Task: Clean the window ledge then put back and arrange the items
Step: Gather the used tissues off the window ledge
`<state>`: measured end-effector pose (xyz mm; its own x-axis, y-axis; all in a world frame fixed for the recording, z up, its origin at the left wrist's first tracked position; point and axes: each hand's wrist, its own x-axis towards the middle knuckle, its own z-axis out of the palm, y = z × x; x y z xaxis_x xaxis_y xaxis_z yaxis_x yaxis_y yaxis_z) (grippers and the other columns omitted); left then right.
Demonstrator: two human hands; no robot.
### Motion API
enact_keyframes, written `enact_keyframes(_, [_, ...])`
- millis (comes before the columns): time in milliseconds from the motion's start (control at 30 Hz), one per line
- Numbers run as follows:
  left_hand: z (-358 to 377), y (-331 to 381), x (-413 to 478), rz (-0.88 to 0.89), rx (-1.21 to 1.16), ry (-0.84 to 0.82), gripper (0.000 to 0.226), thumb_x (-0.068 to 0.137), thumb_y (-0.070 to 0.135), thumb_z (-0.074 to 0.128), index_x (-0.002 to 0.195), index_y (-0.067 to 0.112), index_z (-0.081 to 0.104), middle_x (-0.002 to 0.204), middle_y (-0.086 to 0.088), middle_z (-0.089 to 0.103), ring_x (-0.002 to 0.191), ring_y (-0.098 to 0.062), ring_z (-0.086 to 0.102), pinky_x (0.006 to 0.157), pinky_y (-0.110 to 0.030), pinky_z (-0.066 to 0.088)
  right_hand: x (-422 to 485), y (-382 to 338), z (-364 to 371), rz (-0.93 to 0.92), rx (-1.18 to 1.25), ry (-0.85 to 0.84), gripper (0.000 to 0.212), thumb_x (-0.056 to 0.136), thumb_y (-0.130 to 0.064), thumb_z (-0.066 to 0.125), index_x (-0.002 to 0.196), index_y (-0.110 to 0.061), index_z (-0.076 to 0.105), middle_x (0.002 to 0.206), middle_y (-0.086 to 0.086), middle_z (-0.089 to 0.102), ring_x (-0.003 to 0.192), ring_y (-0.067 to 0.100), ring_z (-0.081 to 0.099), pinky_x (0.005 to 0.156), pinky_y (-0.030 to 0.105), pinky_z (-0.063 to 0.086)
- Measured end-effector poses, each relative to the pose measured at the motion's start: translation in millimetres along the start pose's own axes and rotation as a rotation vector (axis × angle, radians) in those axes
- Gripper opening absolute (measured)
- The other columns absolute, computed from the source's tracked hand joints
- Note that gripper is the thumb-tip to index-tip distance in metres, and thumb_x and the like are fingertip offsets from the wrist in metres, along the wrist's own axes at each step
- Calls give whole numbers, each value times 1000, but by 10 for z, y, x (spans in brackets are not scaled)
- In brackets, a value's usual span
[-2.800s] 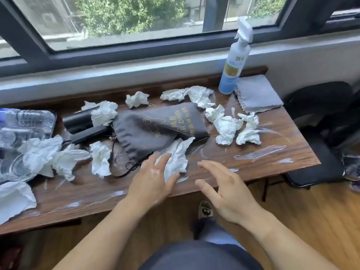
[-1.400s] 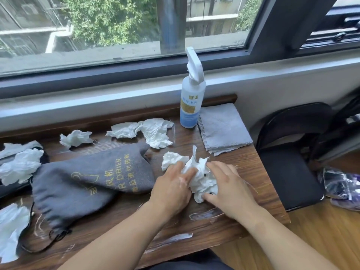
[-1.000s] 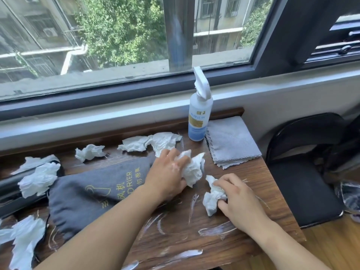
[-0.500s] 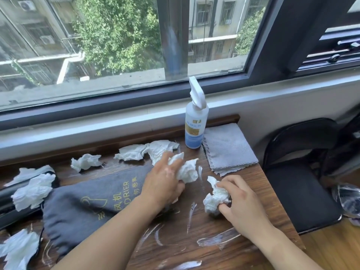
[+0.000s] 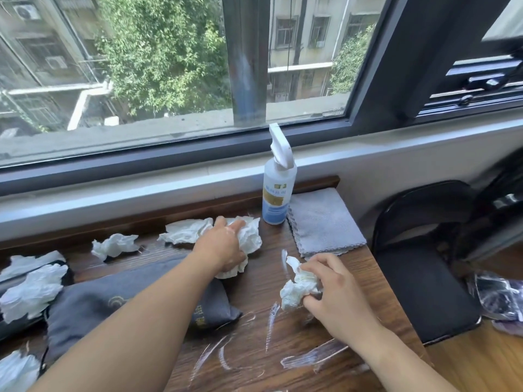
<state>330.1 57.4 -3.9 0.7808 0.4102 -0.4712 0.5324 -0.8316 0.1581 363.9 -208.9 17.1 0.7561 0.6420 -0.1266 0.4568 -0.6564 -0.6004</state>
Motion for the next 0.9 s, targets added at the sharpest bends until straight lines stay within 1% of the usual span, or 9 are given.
enact_keyframes(100, [30, -6, -25, 9, -12, 63, 64, 90, 38, 67, 147, 32, 37, 133, -6, 42, 117, -30, 55, 92, -43, 54, 32, -37, 4, -5, 12, 7, 47, 76, -19, 71, 118, -36, 63, 117, -23, 42, 88, 0, 51, 81, 23, 48])
enact_keyframes(233, [-13, -23, -111, 51, -103, 135, 66, 87, 40, 69, 146, 30, 40, 125, -3, 44, 108, -27, 56, 87, -39, 54, 79, -101, 37, -14, 15, 19, 48, 74, -16, 72, 117, -35, 64, 117, -22, 42, 87, 0, 52, 84, 24, 47])
enact_keyframes(333, [-137, -68, -256, 78, -231, 226, 70, 83, 42, 71, 146, 30, 42, 125, -1, 46, 107, -25, 56, 86, -35, 51, 110, -155, 73, -20, 5, 10, 48, 76, -16, 72, 118, -36, 63, 116, -25, 40, 91, -5, 51, 80, 17, 42])
enact_keyframes(433, [-354, -163, -491, 88, -403, 316, 69, 73, 45, 74, 137, 29, 52, 112, 1, 49, 103, -23, 56, 80, -28, 42, 179, -250, 92, -25, 2, -4, 48, 76, -16, 72, 119, -36, 63, 117, -26, 40, 89, -4, 53, 78, 17, 44])
enact_keyframes(567, [-644, -486, -900, 35, -493, 380, 93, 48, 85, 60, 123, 30, 58, 106, 5, 56, 99, -18, 54, 79, -29, 36, 353, -503, 151, -80, -9, 0, 48, 76, -14, 72, 119, -34, 63, 117, -23, 41, 95, 0, 52, 82, 11, 37])
enact_keyframes(633, [-684, -736, -1110, -15, -523, 449, 95, 53, 96, 43, 118, 29, 61, 104, 4, 59, 98, -19, 55, 80, -32, 37, 473, -652, 199, -122, -16, 10, 47, 75, -14, 72, 118, -32, 64, 115, -21, 41, 100, 0, 46, 84, 7, 34])
enact_keyframes(733, [-697, -1104, -1405, -164, -701, 552, 68, 84, 89, 22, 92, 31, 58, 95, 9, 59, 98, -18, 51, 82, -33, 32, 700, -897, 284, -184, -28, 28, 46, 75, -17, 72, 119, -31, 63, 114, -18, 42, 105, 6, 48, 90, 16, 39])
enact_keyframes(833, [-642, -1414, -1607, -332, -703, 599, 49, 100, 64, 39, 79, 24, 60, 84, 15, 58, 92, -22, 55, 72, -36, 33, 990, -1206, 405, -214, -41, 30, 46, 79, -19, 70, 123, -27, 62, 116, -15, 42, 102, 9, 50, 85, 23, 44])
enact_keyframes(900, [-560, -1565, -1695, -350, -664, 605, 30, 94, 60, 52, 76, 37, 60, 82, 14, 59, 83, -18, 55, 66, -34, 34, 1193, -1405, 544, -223, -83, 8, 46, 81, -20, 67, 126, -25, 59, 120, -10, 44, 108, 13, 49, 87, 26, 46])
